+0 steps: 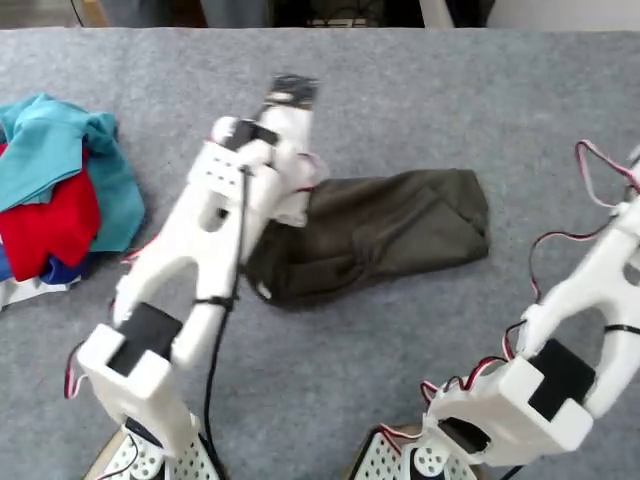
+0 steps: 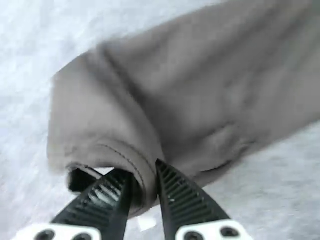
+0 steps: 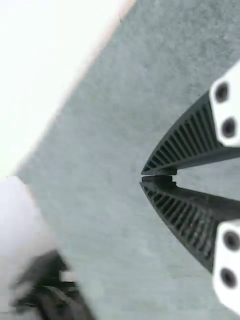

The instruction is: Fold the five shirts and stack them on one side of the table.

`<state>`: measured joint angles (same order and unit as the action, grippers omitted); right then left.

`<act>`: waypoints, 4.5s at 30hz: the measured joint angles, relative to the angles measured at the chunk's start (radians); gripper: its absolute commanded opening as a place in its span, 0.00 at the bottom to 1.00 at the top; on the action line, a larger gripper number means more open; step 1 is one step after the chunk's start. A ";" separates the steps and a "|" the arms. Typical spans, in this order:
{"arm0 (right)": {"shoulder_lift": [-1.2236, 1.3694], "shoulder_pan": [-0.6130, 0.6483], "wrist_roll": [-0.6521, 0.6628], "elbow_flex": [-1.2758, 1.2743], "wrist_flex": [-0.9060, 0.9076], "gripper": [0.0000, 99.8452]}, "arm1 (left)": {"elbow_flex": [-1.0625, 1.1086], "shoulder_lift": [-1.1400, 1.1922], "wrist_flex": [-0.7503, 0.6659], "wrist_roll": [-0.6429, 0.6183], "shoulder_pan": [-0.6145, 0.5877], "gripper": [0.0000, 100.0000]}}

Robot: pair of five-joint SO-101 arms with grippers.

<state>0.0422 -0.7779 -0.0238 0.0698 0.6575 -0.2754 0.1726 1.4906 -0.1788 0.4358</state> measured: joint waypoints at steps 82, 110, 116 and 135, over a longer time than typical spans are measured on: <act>0.204 0.763 0.601 0.129 0.799 0.01 | -0.534 0.247 0.222 0.109 -0.245 0.03; 1.013 0.522 0.608 1.117 0.675 0.01 | 0.994 -0.157 -0.985 0.103 -0.288 0.03; 1.099 0.488 0.608 1.448 0.744 0.01 | 0.994 -0.157 -0.985 0.103 -0.288 0.03; 0.773 0.753 0.608 0.953 1.103 0.01 | 0.996 -0.157 -0.985 0.103 -0.302 0.03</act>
<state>0.8155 -0.0245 0.5838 1.0226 1.7607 0.7204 0.0161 0.5056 -0.0760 0.1335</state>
